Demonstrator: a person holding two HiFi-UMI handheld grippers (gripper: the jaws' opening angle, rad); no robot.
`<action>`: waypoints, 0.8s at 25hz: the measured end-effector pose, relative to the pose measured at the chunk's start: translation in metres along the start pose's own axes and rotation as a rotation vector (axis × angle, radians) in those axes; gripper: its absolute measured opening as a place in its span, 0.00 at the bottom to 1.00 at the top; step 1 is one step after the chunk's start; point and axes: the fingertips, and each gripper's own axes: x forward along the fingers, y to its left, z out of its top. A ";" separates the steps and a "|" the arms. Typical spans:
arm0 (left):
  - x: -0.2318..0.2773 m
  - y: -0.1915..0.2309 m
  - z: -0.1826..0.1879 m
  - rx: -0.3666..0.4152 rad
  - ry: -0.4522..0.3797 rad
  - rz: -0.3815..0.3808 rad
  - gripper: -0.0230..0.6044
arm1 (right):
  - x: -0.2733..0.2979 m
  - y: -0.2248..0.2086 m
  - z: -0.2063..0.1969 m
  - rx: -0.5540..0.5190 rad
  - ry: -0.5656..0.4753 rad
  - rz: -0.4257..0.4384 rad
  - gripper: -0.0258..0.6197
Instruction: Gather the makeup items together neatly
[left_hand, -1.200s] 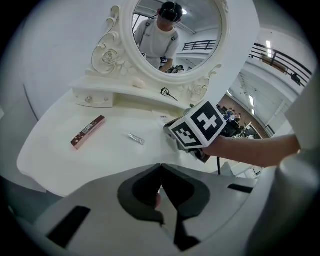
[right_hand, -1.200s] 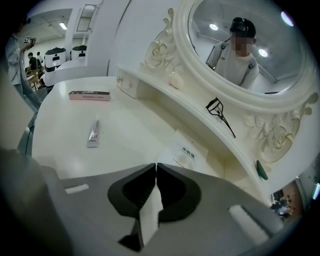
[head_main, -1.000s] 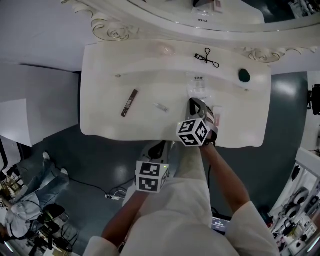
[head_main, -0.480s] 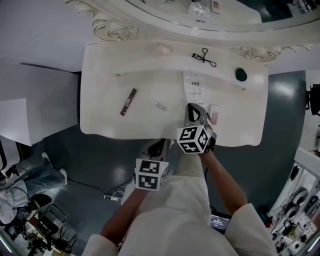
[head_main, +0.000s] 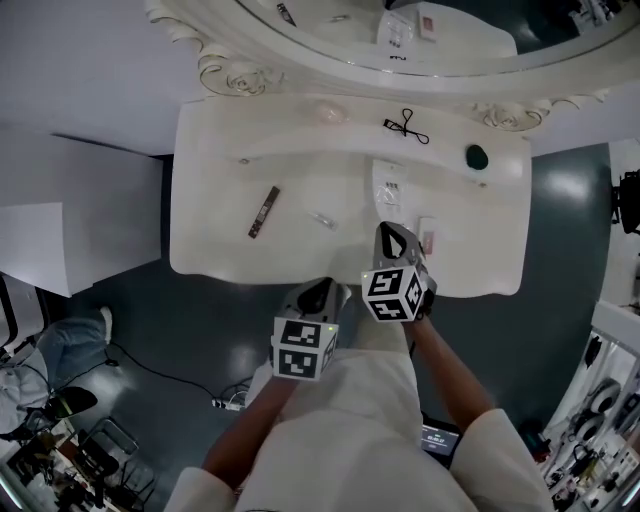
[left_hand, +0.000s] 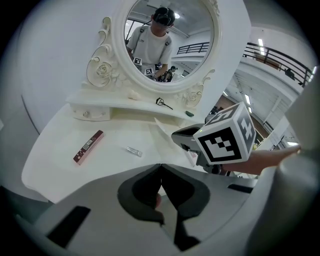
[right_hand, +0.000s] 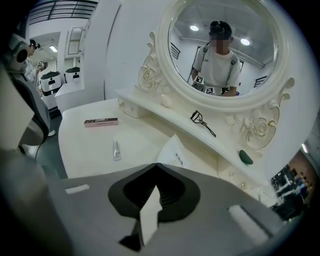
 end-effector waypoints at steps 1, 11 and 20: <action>-0.001 0.000 0.002 0.002 -0.003 0.000 0.05 | -0.002 0.000 0.000 0.002 -0.002 0.001 0.04; -0.005 -0.007 0.013 0.033 -0.029 -0.013 0.05 | -0.025 0.002 0.007 0.016 -0.023 -0.001 0.04; -0.010 -0.007 0.024 0.026 -0.053 -0.019 0.05 | -0.042 -0.003 0.018 0.073 -0.033 0.000 0.04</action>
